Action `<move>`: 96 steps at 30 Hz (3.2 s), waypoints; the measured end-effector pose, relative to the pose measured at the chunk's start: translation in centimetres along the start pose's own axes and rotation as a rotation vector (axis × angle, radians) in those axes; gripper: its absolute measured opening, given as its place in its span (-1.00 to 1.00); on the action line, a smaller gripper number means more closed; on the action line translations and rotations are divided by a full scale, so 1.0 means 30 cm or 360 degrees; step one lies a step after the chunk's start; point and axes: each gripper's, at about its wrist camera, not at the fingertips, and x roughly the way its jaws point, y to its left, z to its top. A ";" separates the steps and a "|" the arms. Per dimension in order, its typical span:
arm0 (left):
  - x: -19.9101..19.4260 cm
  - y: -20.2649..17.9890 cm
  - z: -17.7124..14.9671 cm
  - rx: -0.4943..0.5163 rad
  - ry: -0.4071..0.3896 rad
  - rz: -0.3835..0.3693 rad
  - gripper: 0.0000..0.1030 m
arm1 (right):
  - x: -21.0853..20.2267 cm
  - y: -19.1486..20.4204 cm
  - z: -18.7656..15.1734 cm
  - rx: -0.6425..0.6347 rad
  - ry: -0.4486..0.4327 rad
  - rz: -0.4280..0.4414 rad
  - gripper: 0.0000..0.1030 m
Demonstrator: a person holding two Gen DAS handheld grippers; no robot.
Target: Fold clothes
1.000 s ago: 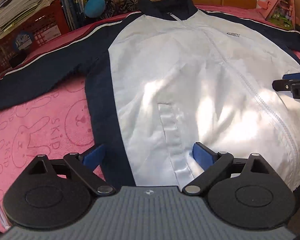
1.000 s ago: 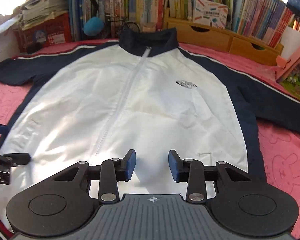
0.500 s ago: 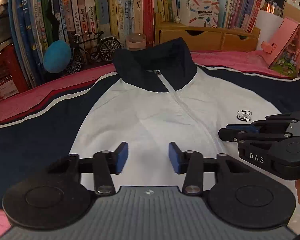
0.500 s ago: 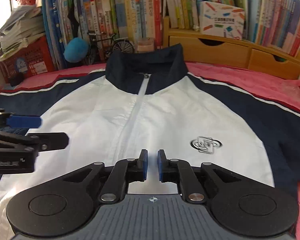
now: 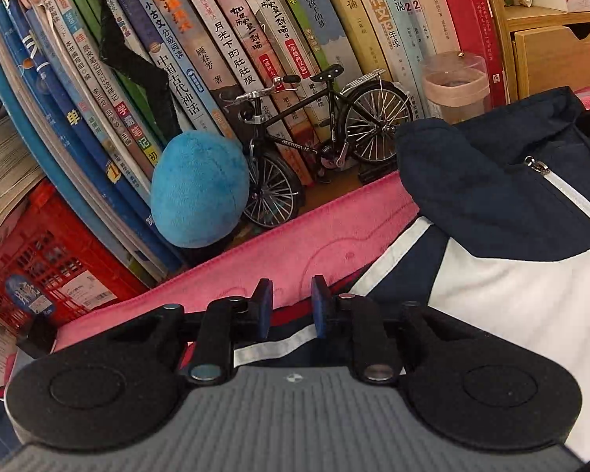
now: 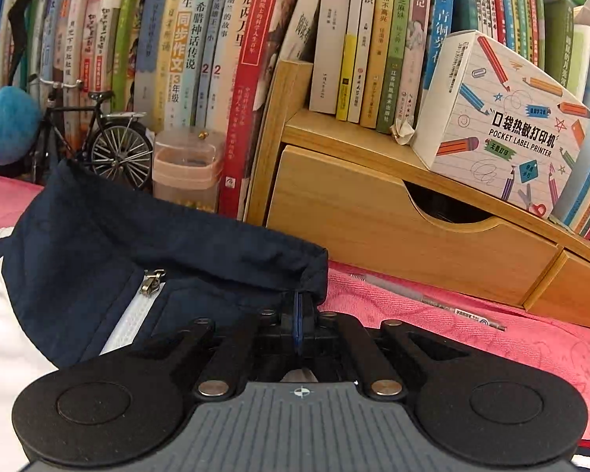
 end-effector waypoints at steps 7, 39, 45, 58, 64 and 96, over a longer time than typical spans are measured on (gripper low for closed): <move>-0.302 0.055 -0.065 -0.0294 -0.0135 -0.0326 -0.08 | -0.335 -0.038 -0.070 0.0208 -0.0085 0.0463 -0.41; -0.349 0.091 -0.282 -0.0166 0.0441 0.0049 0.43 | -0.565 -1.232 -0.532 0.0939 0.0346 -0.1483 0.88; -0.395 0.143 -0.282 -0.0281 0.0461 0.0108 0.44 | -0.525 -1.293 -0.434 0.1164 0.0412 -0.1381 -0.83; -0.585 0.233 -0.295 -0.0428 0.0318 0.0002 0.59 | -0.642 -0.157 -0.067 0.0350 0.0084 0.0036 -0.63; -0.615 0.201 -0.315 -0.0411 0.0394 -0.0209 0.65 | -0.697 -0.075 -0.242 0.0418 0.0307 0.0274 -0.22; -0.518 0.073 -0.437 -0.0080 0.0410 -0.0035 0.97 | -0.644 -1.098 -0.347 0.0654 0.0303 -0.1622 0.27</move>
